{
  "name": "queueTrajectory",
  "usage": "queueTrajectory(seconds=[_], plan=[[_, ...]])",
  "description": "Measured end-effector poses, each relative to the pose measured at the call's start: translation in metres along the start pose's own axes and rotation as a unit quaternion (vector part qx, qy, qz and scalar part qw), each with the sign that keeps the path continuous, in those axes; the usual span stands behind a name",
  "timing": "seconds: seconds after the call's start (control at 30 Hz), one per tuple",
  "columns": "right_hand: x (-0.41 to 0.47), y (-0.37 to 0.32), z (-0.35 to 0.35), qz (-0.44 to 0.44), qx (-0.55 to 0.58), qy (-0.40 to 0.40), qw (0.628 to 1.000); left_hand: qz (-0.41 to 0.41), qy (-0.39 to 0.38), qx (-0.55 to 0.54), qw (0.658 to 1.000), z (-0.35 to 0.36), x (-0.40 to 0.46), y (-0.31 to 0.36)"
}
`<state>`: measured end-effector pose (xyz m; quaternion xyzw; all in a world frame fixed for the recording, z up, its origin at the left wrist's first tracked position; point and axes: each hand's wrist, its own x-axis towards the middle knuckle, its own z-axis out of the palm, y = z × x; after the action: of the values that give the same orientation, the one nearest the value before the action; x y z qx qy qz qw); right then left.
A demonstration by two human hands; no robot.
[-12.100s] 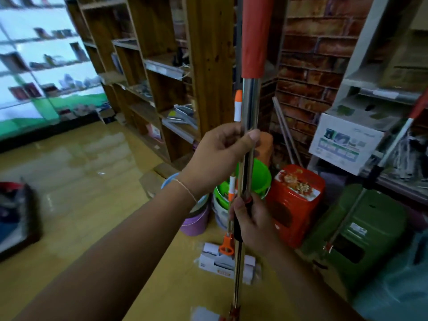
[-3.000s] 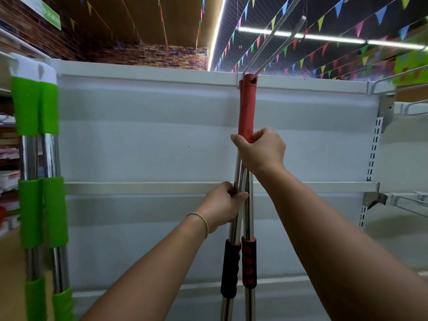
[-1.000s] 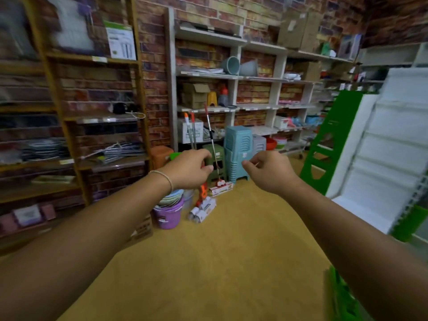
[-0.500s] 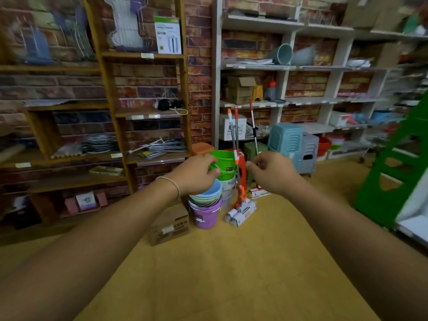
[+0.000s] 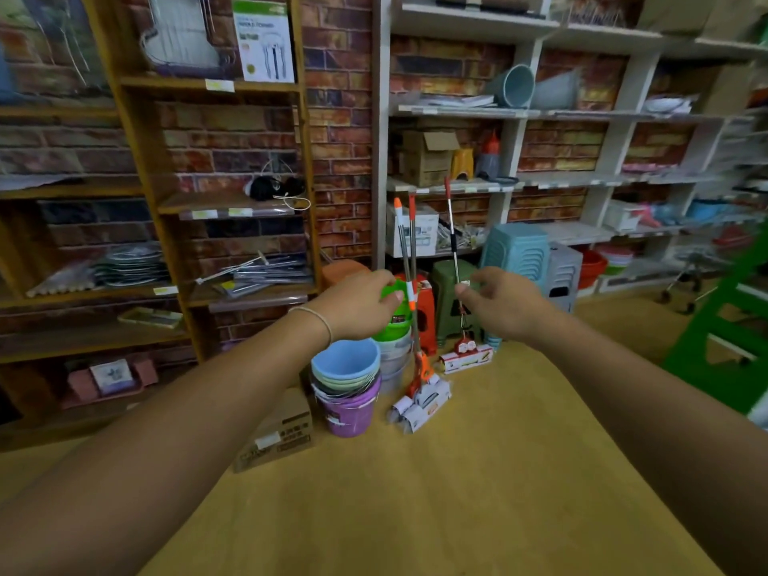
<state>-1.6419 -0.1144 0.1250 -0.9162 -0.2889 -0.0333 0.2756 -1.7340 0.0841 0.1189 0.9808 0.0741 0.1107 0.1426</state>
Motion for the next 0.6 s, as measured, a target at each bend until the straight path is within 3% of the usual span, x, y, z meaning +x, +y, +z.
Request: queueTrajectory(seconds=[0.6], plan=[[0.196, 0.136, 0.003, 0.086, -0.037, 0.012, 0.996, 0.064, -0.046, 0.012, 0.997, 0.093, 0.274, 0.005]])
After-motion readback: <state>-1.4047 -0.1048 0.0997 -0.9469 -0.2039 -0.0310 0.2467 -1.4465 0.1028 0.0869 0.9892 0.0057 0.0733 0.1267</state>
